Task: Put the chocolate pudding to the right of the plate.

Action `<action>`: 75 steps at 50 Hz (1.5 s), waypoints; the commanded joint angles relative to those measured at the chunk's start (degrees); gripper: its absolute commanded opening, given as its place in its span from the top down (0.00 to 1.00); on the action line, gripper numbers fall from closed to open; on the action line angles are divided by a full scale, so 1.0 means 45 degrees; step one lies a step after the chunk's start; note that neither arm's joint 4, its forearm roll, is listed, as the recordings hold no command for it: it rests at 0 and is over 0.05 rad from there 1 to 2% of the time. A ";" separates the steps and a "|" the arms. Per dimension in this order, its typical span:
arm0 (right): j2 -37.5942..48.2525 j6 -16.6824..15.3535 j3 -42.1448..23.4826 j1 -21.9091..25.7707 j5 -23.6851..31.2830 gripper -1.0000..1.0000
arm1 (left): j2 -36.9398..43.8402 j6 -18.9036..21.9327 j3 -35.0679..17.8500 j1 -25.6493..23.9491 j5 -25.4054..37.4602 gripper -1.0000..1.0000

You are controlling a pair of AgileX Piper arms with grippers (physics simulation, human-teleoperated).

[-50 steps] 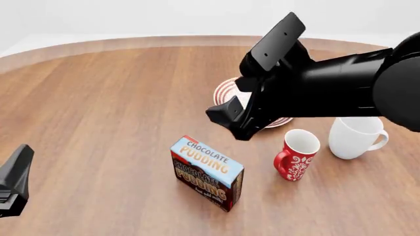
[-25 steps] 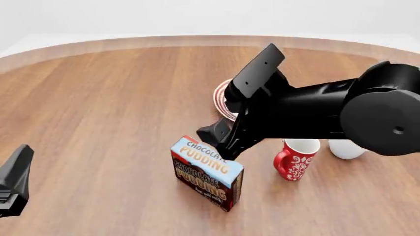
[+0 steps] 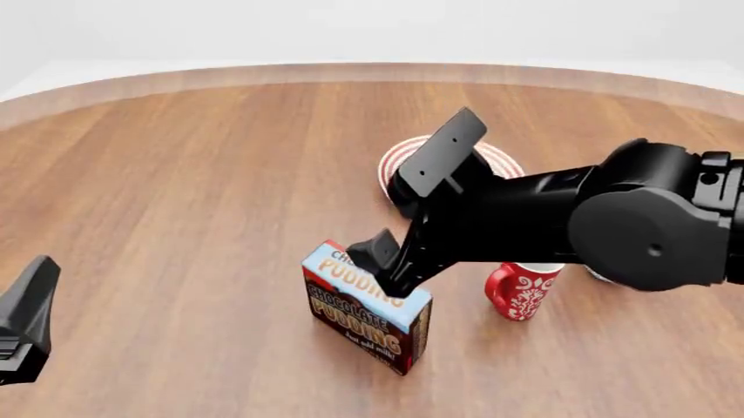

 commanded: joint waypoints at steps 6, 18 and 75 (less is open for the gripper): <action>0.0556 0.0264 0.0600 -0.0172 -0.0706 0.00 | 0.0000 -0.0004 0.0001 0.0000 0.0001 0.00; 0.0785 0.0590 0.0820 0.0077 -0.1004 0.00 | 0.0003 -0.0005 0.0000 0.0000 0.0000 0.00; 0.2304 0.1051 0.2277 -0.0413 -0.2876 1.00 | 0.0006 0.0000 0.0001 0.0003 0.0001 0.00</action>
